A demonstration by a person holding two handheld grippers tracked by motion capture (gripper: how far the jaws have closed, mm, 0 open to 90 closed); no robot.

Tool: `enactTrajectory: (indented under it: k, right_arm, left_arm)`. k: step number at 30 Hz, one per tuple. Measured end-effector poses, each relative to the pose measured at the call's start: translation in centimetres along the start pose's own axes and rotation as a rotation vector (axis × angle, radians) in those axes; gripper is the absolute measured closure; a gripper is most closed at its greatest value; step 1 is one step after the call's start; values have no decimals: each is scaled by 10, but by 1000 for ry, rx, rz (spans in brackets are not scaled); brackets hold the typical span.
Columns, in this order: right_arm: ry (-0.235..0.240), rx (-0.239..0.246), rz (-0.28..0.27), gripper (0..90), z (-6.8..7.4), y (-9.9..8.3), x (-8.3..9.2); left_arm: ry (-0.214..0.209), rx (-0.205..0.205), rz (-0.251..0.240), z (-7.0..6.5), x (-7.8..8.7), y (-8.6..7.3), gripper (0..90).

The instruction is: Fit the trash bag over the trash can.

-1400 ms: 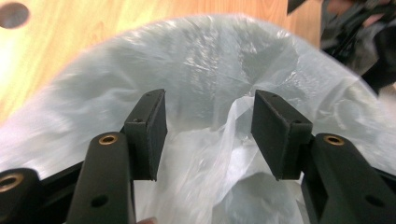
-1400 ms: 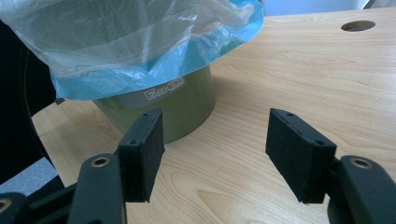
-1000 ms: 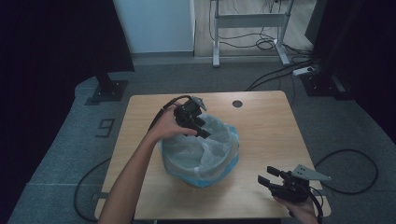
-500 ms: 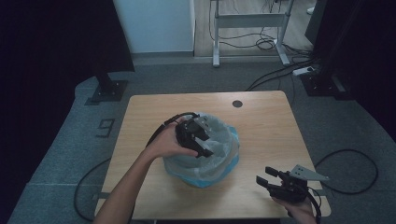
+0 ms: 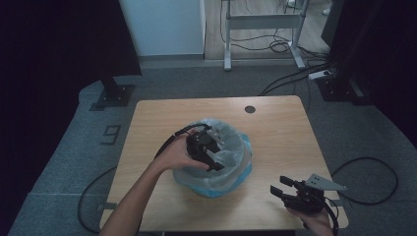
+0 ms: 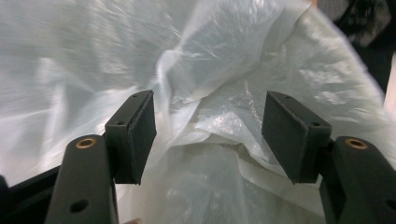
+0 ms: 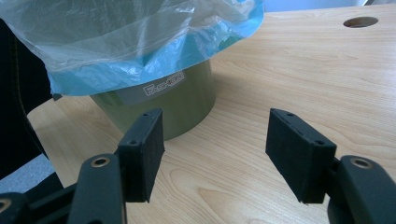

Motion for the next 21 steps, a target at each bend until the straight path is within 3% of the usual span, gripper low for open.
enactTrajectory:
  k: [4,8,13,17,21]
  right_arm:
    - [-3,-4,-4,364,-2,1,2]
    - [-5,-3,-3,364,-2,0,1]
    - [-3,0,1,364,0,0,-2]
    - [0,4,9,364,1,-2,-5]
    - [-1,6,12,364,1,-2,-5]
  left_arm:
    - [33,16,-38,0,20,-7,352]
    - [42,31,-25,-1,29,-20,352]
    - [29,56,17,-4,25,-38,353]
    - [20,66,48,-3,17,-45,354]
    - [20,64,49,-3,13,-45,353]
Point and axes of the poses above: each handheld gripper's, and its own axes: x roughly backward along the jaws, y roughly out of its top, z roughly to its left, the point moved 9 cm from there along -x, roughly forward along the jaws, and after that the axes turned 6 degrees about -x, right-handed, at the moved point
